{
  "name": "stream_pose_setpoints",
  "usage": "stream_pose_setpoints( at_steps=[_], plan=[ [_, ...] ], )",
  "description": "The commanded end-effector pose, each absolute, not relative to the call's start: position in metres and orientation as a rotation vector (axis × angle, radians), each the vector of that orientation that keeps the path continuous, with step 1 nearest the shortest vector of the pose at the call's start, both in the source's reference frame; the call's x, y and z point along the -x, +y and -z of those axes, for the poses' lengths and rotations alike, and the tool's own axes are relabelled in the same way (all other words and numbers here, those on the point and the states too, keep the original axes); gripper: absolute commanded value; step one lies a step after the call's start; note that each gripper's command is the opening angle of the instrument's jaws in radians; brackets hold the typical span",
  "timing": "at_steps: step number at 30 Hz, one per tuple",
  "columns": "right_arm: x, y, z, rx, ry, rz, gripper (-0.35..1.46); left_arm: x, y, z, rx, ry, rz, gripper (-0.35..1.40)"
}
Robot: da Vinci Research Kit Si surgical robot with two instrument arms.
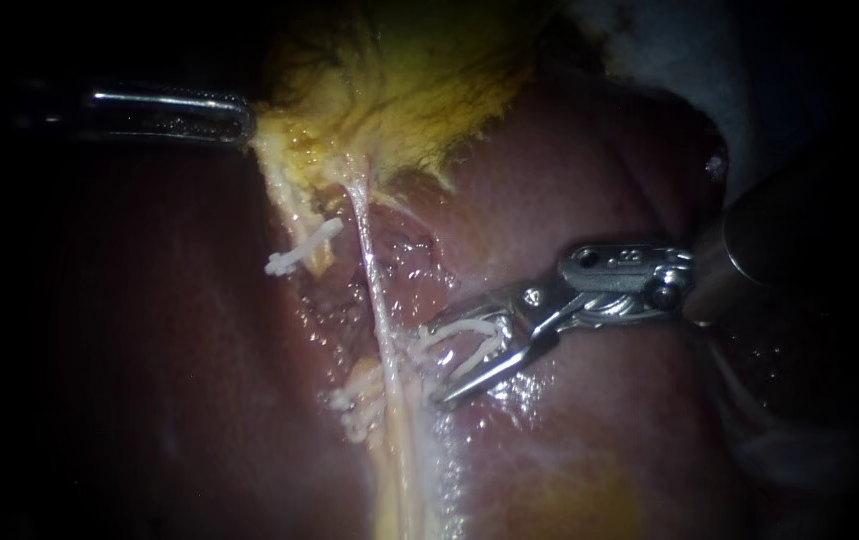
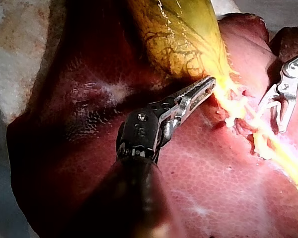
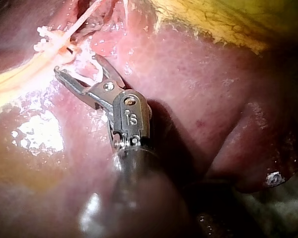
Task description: Clipping first clip right tube
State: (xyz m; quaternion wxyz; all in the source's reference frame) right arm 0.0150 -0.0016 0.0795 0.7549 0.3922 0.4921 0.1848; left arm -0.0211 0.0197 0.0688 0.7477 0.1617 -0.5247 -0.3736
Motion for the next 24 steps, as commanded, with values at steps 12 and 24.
stream_pose_setpoints(
  at_steps=[12, 24],
  plan=[
    [-0.0139, -0.0012, -0.077, -0.871, 1.075, -0.404, 0.53, 0.0211, 0.0197, -0.0689, -0.353, -1.148, 0.817, -0.35],
    [-0.0137, -0.0004, -0.0736, -0.874, 1.078, -0.425, 0.53, 0.021, 0.0197, -0.0691, -0.352, -1.148, 0.816, -0.35]
  ],
)
